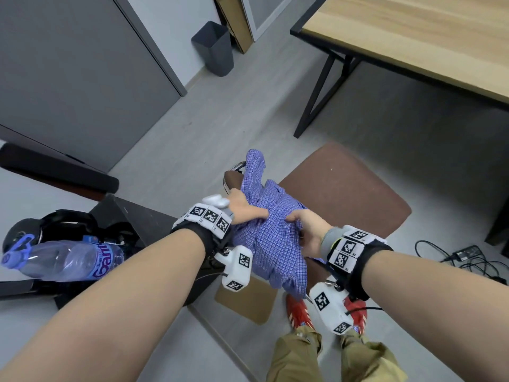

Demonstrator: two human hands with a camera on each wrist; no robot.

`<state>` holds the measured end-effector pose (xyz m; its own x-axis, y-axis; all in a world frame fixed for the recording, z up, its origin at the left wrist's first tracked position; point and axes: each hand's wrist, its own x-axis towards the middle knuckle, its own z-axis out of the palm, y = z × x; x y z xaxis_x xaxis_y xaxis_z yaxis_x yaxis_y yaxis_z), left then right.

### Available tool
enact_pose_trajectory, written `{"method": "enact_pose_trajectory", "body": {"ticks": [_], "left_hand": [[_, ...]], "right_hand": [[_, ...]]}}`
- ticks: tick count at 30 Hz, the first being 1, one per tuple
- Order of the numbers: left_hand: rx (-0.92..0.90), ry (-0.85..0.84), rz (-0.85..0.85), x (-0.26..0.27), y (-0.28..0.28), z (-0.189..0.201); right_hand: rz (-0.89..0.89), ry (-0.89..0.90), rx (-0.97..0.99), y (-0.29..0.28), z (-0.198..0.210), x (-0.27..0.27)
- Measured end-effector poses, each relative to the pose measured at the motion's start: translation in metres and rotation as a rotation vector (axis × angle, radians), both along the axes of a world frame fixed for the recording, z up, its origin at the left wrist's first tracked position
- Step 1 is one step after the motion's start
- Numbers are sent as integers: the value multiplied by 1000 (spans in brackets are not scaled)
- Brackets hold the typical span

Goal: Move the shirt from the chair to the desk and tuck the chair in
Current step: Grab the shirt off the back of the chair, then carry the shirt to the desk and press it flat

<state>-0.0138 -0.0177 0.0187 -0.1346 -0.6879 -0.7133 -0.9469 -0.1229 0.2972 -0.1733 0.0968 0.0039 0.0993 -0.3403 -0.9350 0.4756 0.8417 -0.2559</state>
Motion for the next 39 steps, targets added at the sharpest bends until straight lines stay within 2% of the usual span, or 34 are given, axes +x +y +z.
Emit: {"method": "enact_pose_trajectory", "body": {"ticks": [6,14,18,23,29,34,39], "left_hand": [[227,-83,-134,-11,-1,8],[348,104,-153,-16,2,22],[294,181,-66,-21,-4,30],[248,273,69,-27,-8,47],[258,422,131,-44,-13,99],[357,468,37,-56,-14,135],[120,500,134,-71,-18,168]], "right_hand": [[-125,-52,-58,-7,8,3],[-107,-137,-175,-12,17,-11],[-33,-115,-230,-18,27,-20],[120,24,-279,-29,42,-29],[-8,161,-388,-44,72,-40],[-42,226,-454,-48,107,-49],[-64,177,-493,-57,157,-69]]}}
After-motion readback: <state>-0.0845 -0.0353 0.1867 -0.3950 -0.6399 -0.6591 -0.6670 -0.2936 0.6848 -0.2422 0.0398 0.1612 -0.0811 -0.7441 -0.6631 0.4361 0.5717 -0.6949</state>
